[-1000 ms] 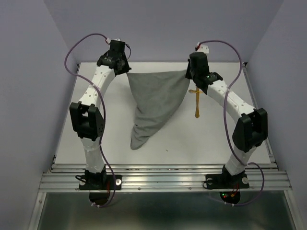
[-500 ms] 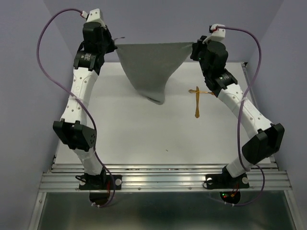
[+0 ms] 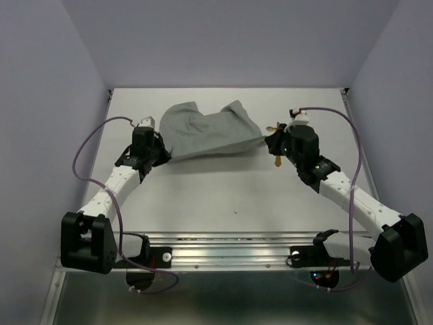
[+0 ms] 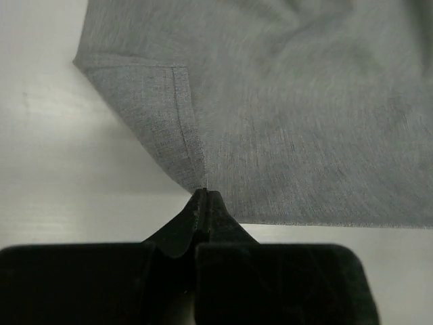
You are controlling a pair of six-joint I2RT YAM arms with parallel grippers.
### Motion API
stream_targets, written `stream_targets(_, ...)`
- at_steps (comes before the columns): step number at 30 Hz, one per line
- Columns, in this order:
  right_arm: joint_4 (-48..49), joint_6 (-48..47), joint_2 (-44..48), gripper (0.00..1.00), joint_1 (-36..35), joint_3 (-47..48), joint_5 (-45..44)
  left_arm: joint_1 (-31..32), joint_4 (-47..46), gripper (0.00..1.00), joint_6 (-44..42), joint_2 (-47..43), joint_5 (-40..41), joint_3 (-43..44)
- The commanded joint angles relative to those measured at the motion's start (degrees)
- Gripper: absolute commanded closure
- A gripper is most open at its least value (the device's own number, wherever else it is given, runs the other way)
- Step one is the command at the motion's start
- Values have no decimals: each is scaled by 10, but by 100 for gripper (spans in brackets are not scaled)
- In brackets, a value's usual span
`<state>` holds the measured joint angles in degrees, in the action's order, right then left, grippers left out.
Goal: Fold the napkin into a case and place the utensils inside
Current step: Flatten out the crumpled napkin at the center of the board.
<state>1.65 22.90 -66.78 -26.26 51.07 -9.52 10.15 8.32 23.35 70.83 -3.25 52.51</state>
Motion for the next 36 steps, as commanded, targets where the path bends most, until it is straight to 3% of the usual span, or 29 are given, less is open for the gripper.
stream_targets(1, -37, 67, 17, 99, -31, -81, 7, 0, -27, 96, 88, -24, -6, -107)
stream_targets(2, -41, 72, 16, 99, -39, -93, 3, 0, -23, 82, 98, -18, -12, -111)
stream_targets(3, -44, 78, 15, 99, -45, -105, -1, 0, -18, 52, 109, -12, -20, -115)
stream_targets(6, -55, 92, 17, 99, -50, -133, -10, 0, -9, 34, 139, -8, -12, -116)
stream_targets(13, -90, 97, 44, 99, -50, -161, -29, -1, 128, 41, 197, 7, 132, -69)
stream_targets(18, -104, 105, 60, 99, -50, -181, -28, -2, 110, 40, 208, 36, 135, -73)
stream_targets(24, -103, 103, 67, 99, -50, -189, -30, 12, 103, 42, 189, 116, 150, -17)
stream_targets(30, -100, 96, 57, 99, -50, -182, -31, 93, 149, 39, 177, 192, 234, 56)
stream_targets(36, -96, 98, 52, 99, -50, -178, -30, 104, 198, 39, 198, 260, 285, 75)
